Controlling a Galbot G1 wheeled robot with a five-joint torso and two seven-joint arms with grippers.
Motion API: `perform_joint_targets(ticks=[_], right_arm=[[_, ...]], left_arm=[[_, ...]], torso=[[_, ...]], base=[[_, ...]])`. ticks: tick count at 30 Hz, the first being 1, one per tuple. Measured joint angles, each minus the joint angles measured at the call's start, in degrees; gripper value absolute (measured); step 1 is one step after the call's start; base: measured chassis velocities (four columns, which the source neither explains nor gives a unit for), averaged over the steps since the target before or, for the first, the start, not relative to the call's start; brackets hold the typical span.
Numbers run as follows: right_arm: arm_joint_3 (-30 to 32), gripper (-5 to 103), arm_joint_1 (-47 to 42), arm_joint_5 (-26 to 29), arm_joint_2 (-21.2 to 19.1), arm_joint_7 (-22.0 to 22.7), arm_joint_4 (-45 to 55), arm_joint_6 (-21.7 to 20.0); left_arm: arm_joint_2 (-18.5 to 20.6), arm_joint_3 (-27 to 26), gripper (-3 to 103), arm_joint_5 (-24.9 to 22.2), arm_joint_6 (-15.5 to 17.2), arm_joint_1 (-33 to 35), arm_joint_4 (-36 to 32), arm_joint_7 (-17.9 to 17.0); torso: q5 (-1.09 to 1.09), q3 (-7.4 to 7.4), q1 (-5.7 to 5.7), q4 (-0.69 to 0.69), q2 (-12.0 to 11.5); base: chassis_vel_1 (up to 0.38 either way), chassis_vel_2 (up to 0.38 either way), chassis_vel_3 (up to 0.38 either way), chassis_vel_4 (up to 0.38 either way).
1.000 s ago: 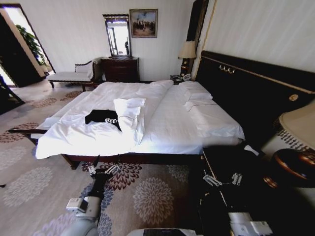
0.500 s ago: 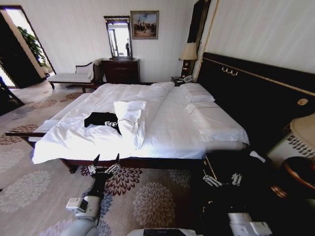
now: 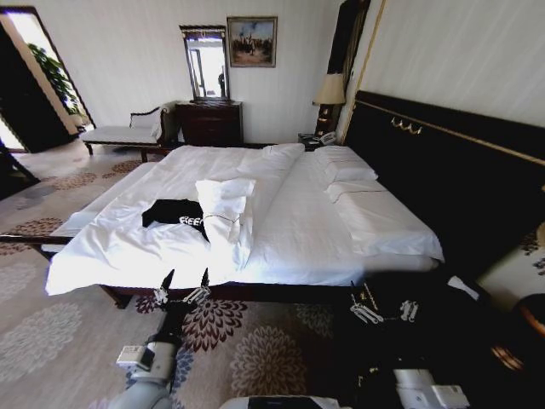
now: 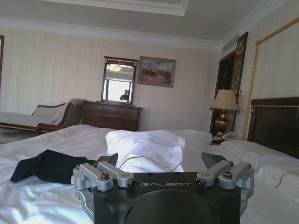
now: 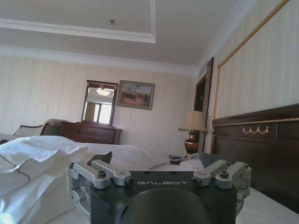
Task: Fold the clothes on the bed.
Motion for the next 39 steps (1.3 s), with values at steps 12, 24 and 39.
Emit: perform_joint_targets(ticks=[12, 24, 39], right_arm=[[0.0, 100, 0.4, 0.0, 0.1, 0.0, -0.6, 0.1], [0.1, 100, 0.5, -0.2, 0.2, -0.6, -0.9, 0.3], [0.2, 100, 0.3, -0.5, 0.9, -1.3, -1.1, 0.8]], left_arm=[[0.1, -0.1, 100, 0.3, -0.2, 0.2, 0.2, -0.3], [0.5, -0.2, 100, 0.3, -0.2, 0.1, 0.2, -0.6], [0.7, -0.2, 100, -0.1, -0.5, -0.2, 0.6, -0.7]], torso=[[0.0, 0.0, 0.0, 0.0, 0.0], [0.0, 0.0, 0.01, 0.0, 0.0], [0.0, 0.0, 0.0, 0.0, 0.0]], base=[[-0.119, 0.12, 0.11, -0.119], [-0.1, 0.096, 0.106, -0.095], [-0.068, 0.101, 0.065, -0.109]])
